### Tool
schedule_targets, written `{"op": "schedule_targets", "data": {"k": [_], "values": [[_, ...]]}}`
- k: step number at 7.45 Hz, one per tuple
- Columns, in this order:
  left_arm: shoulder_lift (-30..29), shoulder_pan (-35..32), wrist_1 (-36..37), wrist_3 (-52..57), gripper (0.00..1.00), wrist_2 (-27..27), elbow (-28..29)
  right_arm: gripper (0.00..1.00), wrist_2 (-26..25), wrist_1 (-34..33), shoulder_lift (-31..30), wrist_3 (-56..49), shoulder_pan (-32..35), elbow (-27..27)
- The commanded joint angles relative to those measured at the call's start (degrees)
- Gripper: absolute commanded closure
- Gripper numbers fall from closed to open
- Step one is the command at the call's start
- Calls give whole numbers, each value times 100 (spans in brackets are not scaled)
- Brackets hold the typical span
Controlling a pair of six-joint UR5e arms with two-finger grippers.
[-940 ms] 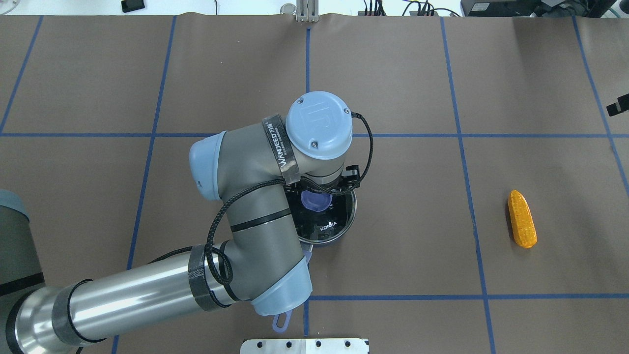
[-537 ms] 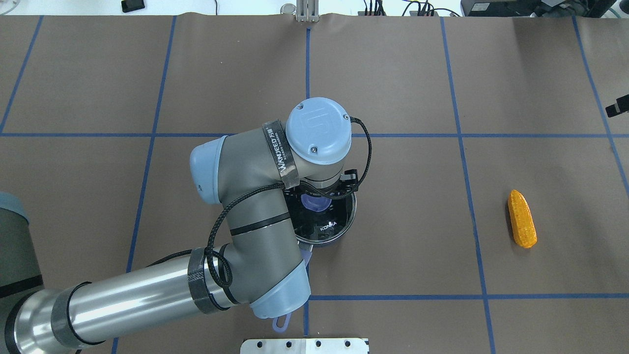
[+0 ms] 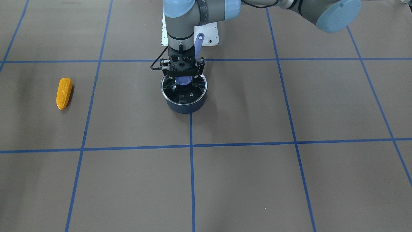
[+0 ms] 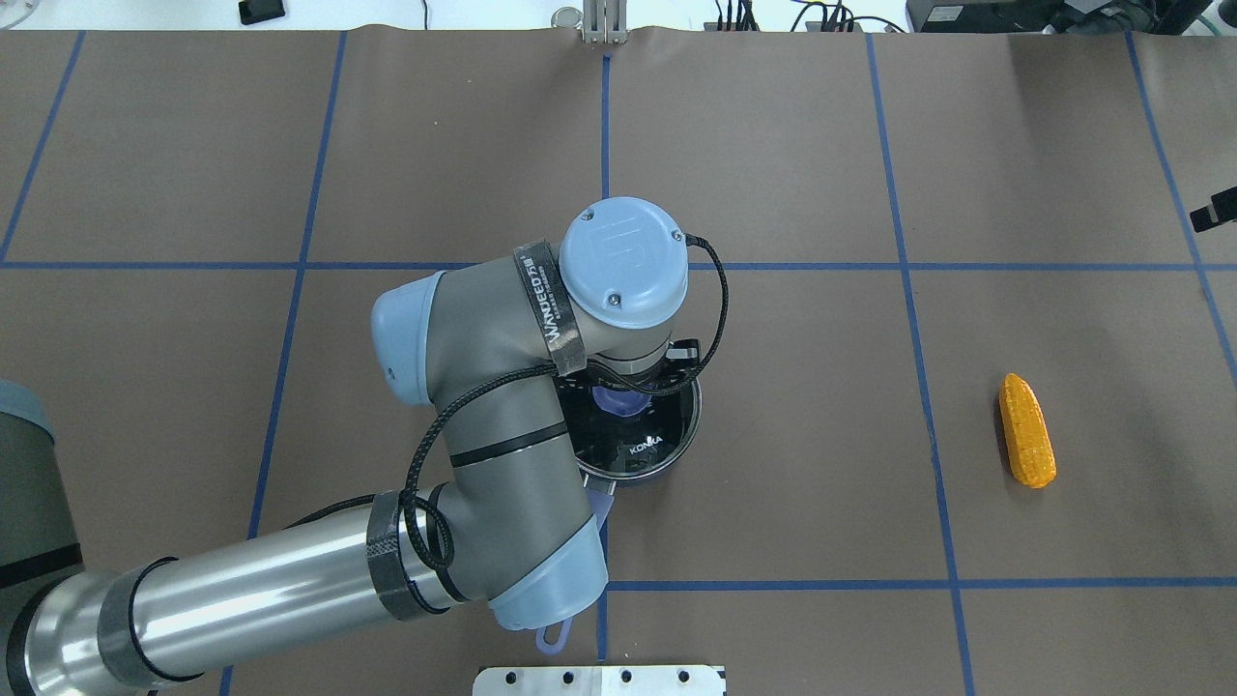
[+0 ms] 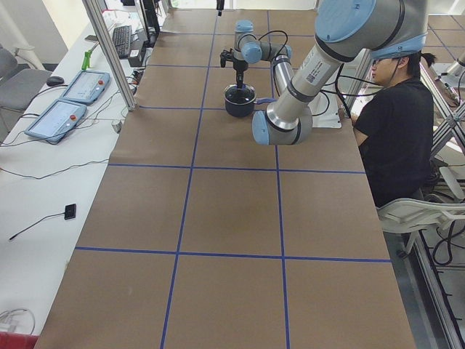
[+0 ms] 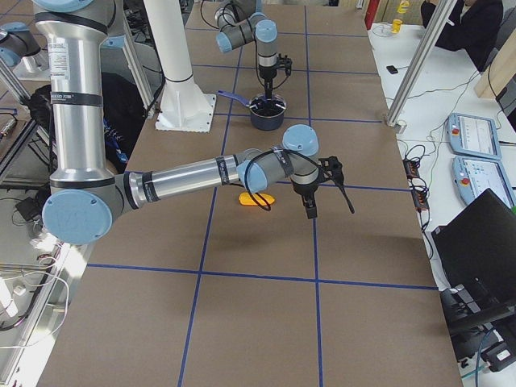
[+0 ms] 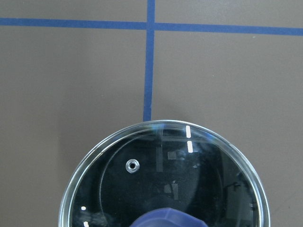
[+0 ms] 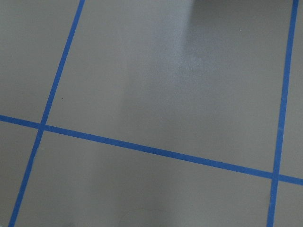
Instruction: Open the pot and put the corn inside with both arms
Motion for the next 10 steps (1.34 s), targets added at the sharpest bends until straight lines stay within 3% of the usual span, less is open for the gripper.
{"op": "schedule_targets", "data": {"k": [1,2,3,5,8,10], "values": [[35,-8,36,17,100,-24,-362,0,0,0,0,0,0,5],[44,-43,506,339,100,-33,-747,0,0,0,0,0,0,-3],[418,-95,981,969,100,-42,-1490,0,0,0,0,0,0,-3],[2058,-864,1003,2609,100,-138,-2855,0,0,0,0,0,0,-30],[3791,-2596,426,5404,100,-1524,-2887,0,9,0,0,9,0,-30],[4969,-3100,-686,6770,100,-2140,-2546,0,0,0,0,0,-9,-47]]}}
